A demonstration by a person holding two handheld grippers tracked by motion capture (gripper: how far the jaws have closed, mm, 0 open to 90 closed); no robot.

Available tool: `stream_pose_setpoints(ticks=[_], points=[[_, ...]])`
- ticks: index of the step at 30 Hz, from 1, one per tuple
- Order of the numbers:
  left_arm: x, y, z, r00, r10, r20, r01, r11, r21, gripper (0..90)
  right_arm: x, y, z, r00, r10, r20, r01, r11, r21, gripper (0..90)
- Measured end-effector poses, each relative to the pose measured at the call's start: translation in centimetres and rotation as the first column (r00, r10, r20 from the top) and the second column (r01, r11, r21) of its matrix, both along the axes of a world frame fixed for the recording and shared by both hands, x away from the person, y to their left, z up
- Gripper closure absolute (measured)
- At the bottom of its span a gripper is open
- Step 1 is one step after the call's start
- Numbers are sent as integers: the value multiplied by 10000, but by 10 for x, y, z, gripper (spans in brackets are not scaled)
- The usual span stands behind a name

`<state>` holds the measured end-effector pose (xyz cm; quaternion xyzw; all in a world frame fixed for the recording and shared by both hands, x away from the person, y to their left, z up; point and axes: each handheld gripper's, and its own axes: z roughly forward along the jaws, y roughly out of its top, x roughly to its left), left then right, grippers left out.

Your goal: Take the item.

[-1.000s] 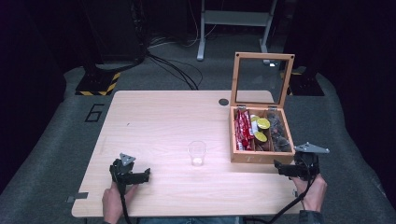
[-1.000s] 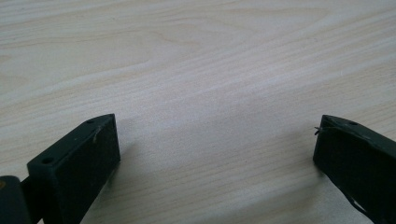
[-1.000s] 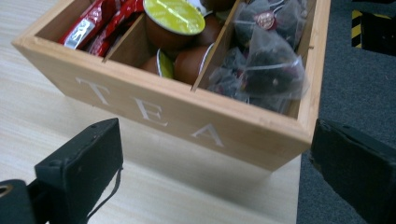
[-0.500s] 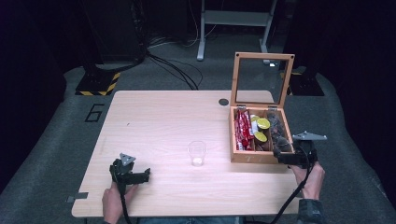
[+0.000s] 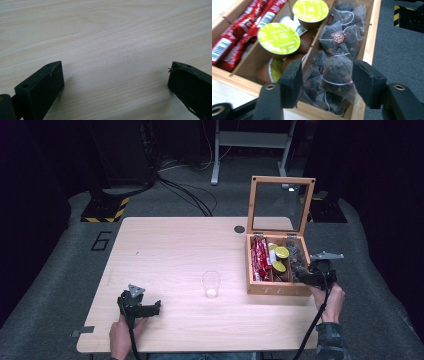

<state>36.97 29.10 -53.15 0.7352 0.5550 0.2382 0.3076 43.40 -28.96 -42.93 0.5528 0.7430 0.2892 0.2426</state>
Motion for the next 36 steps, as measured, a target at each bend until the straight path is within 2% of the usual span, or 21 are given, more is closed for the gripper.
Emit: stream_pose_setpoints(ticks=[6, 11, 12, 13, 15, 17, 21, 27, 33, 36], points=[[0, 0, 0, 10000, -2, -3, 2, 10000, 0, 3, 8, 2, -5, 9997, -128, -193, 122, 9994, -338, 522], [0, 0, 0, 10000, -8, -2, 8, 10000, 24, 3, 11, 5, -10, 9992, -153, -374, 130, 9980, -620, 646], [0, 0, 0, 10000, -8, -2, 8, 10000, 24, 3, 11, 5, -10, 9992, -153, -374, 130, 9980, -620, 646], [0, 0, 0, 10000, 5, 5, -5, 10000, -5, 3, 11, 5, -11, 9993, -192, -307, 167, 9966, -801, 707], [0, 0, 0, 10000, 0, 0, 0, 10000, 2, 3, 11, 5, -11, 9995, -167, -279, 144, 9965, -826, 728], [0, 0, 0, 10000, 3, 0, -3, 10000, 7, 3, 9, 5, -13, 9996, -132, -249, 112, 9969, -775, 801], [0, -1, 0, 10000, 72, -5, -72, 9999, -105, 3, 7, 7, -11, 9999, -66, 80, 72, 9966, -816, 869], [0, -1, 0, 10000, 69, -4, -69, 9999, -100, 3, 4, 9, -5, 9994, -47, 345, 74, 9968, -802, 890], [0, -1, 0, 10000, 77, 0, -77, 9999, -96, 4, 1, 15, 4, 9981, 66, 616, 1, 9942, -1078, 895], [0, -1, 0, 10000, 80, 0, -80, 9999, -98, 3, 0, 17, 7, 9977, 49, 682, 24, 9943, -1063, 896]])
